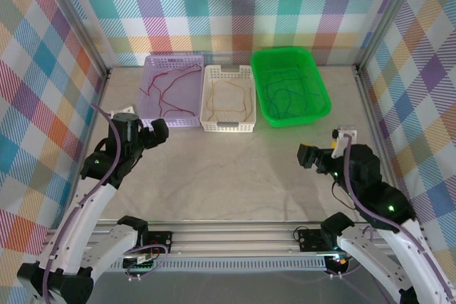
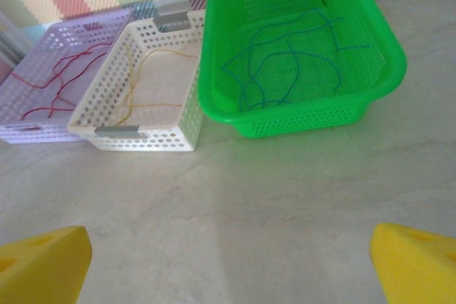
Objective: Untangle the cables
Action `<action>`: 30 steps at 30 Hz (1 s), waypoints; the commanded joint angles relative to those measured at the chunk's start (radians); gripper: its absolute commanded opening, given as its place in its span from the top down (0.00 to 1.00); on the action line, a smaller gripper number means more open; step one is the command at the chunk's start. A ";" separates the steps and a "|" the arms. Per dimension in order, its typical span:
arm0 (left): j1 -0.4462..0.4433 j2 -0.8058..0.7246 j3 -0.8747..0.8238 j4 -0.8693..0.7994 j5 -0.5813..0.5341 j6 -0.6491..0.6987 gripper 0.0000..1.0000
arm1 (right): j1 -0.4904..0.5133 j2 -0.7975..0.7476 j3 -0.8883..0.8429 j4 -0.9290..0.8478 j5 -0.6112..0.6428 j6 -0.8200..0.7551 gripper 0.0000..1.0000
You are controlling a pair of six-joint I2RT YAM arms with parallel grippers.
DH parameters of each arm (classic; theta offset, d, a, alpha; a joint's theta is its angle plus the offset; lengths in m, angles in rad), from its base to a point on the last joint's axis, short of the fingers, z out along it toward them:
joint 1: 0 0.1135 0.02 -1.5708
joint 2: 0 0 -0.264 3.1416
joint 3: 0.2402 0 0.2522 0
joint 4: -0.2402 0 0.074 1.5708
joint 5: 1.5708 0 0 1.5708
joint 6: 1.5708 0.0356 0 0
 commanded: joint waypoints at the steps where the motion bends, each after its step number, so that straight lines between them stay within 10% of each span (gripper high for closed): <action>1: -0.007 -0.009 -0.064 0.064 -0.027 0.007 0.00 | -0.008 0.034 -0.068 0.240 0.086 -0.077 0.00; 19: -0.026 -0.030 -0.282 0.248 -0.124 0.009 0.00 | -0.323 0.493 -0.127 0.606 0.004 0.015 0.00; 30: -0.028 -0.032 -0.307 0.279 -0.128 0.066 0.00 | -0.403 0.667 -0.262 0.963 0.045 -0.222 0.00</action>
